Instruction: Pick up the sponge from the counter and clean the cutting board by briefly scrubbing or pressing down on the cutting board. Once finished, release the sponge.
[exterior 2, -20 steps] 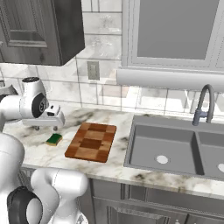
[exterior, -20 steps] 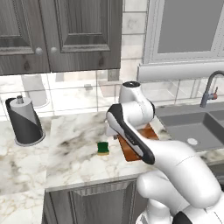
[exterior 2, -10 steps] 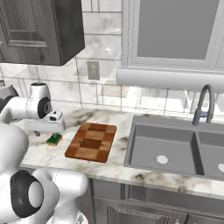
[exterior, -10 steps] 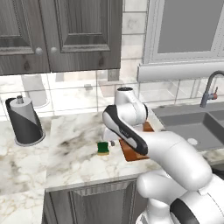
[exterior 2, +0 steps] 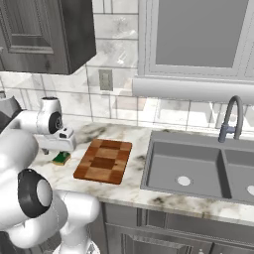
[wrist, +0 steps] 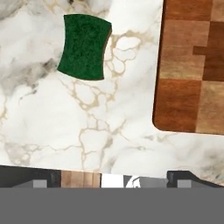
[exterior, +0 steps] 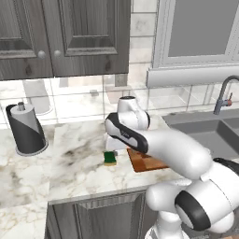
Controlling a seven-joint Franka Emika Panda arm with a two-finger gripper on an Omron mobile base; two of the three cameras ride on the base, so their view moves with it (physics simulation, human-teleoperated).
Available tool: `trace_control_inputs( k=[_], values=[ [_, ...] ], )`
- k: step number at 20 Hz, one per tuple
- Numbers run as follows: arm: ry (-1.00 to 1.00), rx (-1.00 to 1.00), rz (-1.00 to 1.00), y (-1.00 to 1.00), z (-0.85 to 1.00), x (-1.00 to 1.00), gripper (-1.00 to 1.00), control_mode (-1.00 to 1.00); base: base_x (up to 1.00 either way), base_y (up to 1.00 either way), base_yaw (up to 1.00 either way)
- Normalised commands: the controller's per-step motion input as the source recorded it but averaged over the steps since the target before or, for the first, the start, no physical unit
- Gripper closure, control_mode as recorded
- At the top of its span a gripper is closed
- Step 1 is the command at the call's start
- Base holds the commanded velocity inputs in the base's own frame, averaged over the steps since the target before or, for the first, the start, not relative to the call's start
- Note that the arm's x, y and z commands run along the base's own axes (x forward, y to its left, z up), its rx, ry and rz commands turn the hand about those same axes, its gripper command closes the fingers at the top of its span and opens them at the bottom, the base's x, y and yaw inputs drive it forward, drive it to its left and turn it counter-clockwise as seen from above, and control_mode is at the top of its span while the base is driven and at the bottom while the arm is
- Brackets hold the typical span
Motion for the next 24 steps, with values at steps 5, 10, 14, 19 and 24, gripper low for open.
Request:
trace_control_inputs(
  k=[5, 10, 14, 19, 24],
  values=[
    [0.07, -0.01, -0.02, 0.28, -0.23, 0.26, -1.00, -1.00, 0.00, 0.00, 0.00],
    [0.07, 0.00, 0.00, 0.12, -0.22, 0.25, -1.00, -1.00, 0.00, 0.00, 0.00],
    [0.13, 0.00, -0.01, 0.07, -0.19, 0.21, -1.00, -1.00, 0.00, 0.00, 0.00],
    [0.14, 0.00, -0.01, 0.07, -0.14, 0.18, -1.00, -1.00, 0.00, 0.00, 0.00],
    [0.13, 0.00, -0.02, 0.12, -0.13, 0.16, -1.00, -1.00, 0.00, 0.00, 0.00]
  ],
)
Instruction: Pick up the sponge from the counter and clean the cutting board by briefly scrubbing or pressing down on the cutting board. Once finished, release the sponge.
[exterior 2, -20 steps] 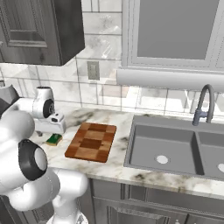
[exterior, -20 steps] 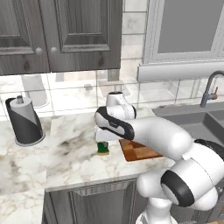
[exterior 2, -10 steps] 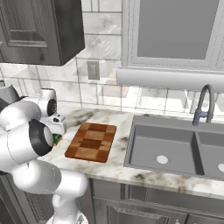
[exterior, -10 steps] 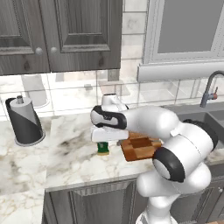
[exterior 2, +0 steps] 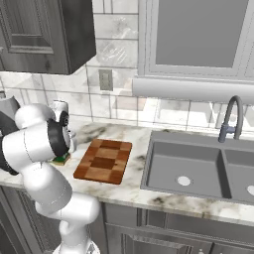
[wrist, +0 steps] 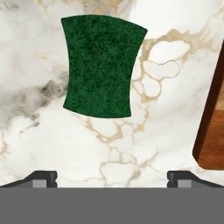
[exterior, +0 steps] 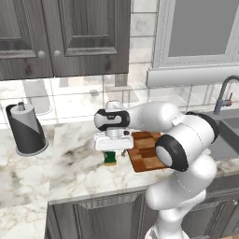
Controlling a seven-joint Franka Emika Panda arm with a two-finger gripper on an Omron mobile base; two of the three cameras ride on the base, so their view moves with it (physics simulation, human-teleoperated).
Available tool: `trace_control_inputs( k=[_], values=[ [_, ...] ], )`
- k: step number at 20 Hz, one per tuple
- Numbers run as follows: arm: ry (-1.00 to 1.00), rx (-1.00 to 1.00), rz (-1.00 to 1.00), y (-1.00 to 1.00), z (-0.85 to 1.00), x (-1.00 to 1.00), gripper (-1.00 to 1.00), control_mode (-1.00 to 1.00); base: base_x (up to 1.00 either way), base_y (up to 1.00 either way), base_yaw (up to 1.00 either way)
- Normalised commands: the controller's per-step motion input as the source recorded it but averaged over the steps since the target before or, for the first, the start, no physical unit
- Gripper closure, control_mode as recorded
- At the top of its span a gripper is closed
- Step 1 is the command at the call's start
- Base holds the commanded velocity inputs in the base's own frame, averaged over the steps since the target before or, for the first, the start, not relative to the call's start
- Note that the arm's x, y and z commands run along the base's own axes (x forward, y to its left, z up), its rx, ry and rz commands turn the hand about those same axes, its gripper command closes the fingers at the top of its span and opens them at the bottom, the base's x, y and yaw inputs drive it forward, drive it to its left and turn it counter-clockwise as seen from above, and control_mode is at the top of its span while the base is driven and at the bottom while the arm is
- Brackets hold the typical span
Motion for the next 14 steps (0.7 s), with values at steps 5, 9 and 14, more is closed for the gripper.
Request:
trace_control_inputs(
  k=[5, 9, 14],
  values=[
    [0.04, -0.02, -0.03, 0.05, -0.21, 0.04, -1.00, -1.00, 0.00, 0.00, 0.00],
    [0.00, -0.03, -0.04, 0.00, -0.22, 0.00, -1.00, -1.00, 0.00, 0.00, 0.00],
    [0.00, -0.05, -0.05, 0.01, -0.13, 0.00, -1.00, -1.00, 0.00, 0.00, 0.00]
  ],
)
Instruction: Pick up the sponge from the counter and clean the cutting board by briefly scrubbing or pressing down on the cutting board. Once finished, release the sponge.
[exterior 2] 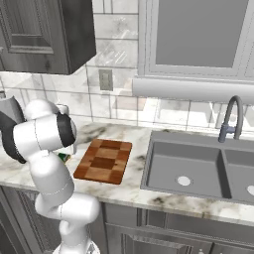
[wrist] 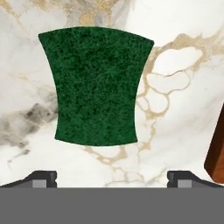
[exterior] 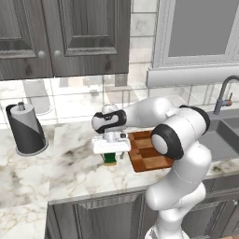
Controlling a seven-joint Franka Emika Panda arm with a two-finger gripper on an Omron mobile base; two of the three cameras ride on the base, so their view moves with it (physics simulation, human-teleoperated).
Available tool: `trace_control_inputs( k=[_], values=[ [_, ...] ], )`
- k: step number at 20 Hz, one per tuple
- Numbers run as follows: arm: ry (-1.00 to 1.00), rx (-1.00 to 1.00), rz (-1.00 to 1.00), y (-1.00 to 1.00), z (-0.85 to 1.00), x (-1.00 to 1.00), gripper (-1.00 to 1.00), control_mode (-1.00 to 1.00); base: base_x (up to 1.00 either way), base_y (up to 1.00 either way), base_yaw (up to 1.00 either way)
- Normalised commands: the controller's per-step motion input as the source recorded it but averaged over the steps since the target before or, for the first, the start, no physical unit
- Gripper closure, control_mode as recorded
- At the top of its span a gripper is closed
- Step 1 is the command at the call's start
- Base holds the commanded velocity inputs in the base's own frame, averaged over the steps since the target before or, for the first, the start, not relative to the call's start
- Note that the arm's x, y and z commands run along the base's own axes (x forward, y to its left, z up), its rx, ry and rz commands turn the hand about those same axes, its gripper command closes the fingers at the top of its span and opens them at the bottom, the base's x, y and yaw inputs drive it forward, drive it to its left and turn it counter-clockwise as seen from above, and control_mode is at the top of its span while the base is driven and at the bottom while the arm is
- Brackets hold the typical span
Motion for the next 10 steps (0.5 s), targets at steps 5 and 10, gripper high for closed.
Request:
trace_control_inputs(
  k=[5, 10],
  values=[
    [0.00, -0.02, -0.05, 0.00, -0.06, 0.01, -1.00, -1.00, 0.00, 0.00, 0.00],
    [0.00, 0.00, -0.04, 0.00, -0.01, 0.06, -1.00, -1.00, 0.00, 0.00, 0.00]
  ],
)
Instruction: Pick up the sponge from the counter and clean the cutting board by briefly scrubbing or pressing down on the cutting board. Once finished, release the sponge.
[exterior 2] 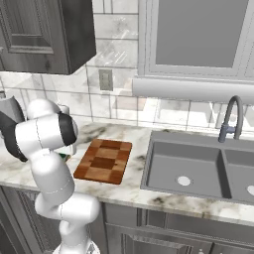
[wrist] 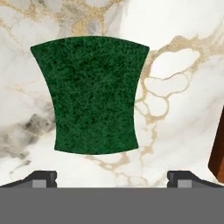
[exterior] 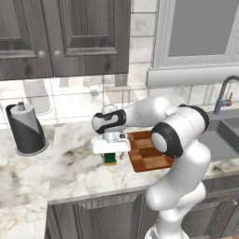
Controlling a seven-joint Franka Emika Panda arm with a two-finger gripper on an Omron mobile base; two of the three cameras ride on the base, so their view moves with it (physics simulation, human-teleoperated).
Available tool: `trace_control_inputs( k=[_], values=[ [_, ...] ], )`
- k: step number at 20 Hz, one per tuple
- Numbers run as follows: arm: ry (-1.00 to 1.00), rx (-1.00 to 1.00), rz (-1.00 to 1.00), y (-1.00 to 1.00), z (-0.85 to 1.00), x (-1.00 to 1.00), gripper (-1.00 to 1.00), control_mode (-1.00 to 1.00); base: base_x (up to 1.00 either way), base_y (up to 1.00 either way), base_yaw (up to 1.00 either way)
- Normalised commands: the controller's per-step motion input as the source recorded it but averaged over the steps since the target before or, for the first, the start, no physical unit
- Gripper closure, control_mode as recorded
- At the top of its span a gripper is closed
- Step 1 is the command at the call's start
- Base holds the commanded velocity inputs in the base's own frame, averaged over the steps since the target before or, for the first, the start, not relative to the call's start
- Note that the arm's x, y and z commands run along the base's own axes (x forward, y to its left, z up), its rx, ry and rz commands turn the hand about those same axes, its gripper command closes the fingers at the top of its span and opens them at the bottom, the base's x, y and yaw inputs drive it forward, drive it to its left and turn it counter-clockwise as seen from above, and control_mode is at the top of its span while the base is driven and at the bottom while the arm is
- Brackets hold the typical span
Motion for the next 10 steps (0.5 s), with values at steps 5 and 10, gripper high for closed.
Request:
trace_control_inputs(
  k=[5, 10],
  values=[
    [0.00, 0.00, -0.01, 0.00, -0.03, 0.13, -1.00, -1.00, 0.00, 0.00, 0.00],
    [0.00, 0.00, 0.00, 0.00, -0.10, 0.10, -1.00, -1.00, 0.00, 0.00, 0.00]
  ],
)
